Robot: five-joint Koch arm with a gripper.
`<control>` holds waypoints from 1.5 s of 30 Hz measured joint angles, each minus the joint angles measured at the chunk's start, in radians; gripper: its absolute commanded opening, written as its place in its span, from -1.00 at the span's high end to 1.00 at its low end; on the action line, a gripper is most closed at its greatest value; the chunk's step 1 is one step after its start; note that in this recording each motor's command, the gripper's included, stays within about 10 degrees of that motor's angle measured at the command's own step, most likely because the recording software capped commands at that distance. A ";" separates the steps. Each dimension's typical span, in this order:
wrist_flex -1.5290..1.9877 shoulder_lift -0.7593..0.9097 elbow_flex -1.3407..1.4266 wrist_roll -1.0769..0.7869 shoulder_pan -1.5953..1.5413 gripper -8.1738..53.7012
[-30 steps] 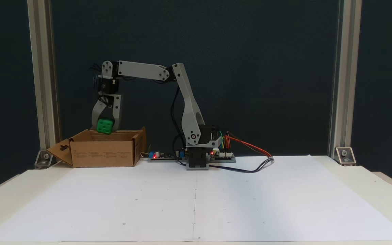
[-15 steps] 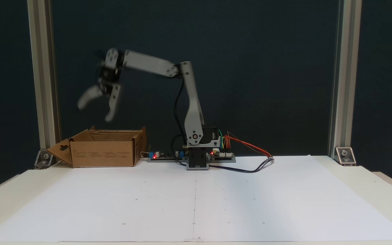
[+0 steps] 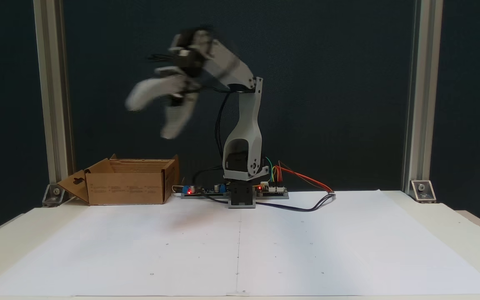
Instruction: Grasp a green dice and put it in the bin.
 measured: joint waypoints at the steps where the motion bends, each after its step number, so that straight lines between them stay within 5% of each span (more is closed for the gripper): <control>1: -0.037 0.038 0.078 0.000 -0.074 -0.71; 7: -0.311 0.267 0.505 0.000 -0.417 -0.71; 14: -0.634 0.446 0.884 0.000 -0.439 -0.73; 27: -1.224 0.460 1.361 0.000 -0.428 -0.67; 45: -1.970 0.460 1.686 0.000 -0.428 -0.66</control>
